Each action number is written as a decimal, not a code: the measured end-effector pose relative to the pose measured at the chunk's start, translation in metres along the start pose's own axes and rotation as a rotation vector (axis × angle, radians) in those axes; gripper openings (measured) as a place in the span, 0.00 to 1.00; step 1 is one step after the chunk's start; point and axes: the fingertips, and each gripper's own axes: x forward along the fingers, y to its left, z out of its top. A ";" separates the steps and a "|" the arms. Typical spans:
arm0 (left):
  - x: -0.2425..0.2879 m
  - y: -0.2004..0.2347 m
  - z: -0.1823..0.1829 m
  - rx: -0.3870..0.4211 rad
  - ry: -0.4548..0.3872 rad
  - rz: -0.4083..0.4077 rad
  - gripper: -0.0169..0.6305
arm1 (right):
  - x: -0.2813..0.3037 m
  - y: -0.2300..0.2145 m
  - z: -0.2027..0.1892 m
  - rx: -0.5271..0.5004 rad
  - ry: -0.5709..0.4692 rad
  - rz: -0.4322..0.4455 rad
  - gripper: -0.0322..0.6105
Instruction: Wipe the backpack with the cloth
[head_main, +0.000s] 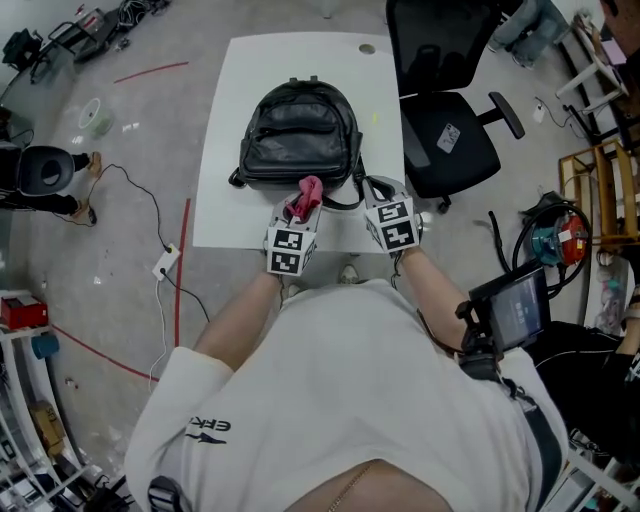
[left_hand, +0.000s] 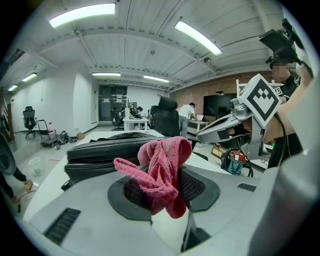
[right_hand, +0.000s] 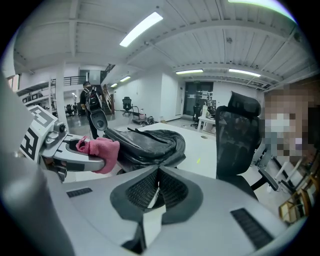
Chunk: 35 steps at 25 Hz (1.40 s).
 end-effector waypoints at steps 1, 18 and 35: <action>-0.007 0.012 -0.003 -0.014 -0.004 0.028 0.24 | 0.003 0.003 0.002 -0.004 -0.002 0.006 0.05; -0.042 0.122 -0.054 -0.168 0.067 0.339 0.24 | 0.008 0.004 0.011 -0.015 0.003 -0.003 0.05; 0.009 0.015 -0.036 -0.014 0.084 0.062 0.24 | -0.016 -0.020 -0.011 0.009 0.023 -0.057 0.05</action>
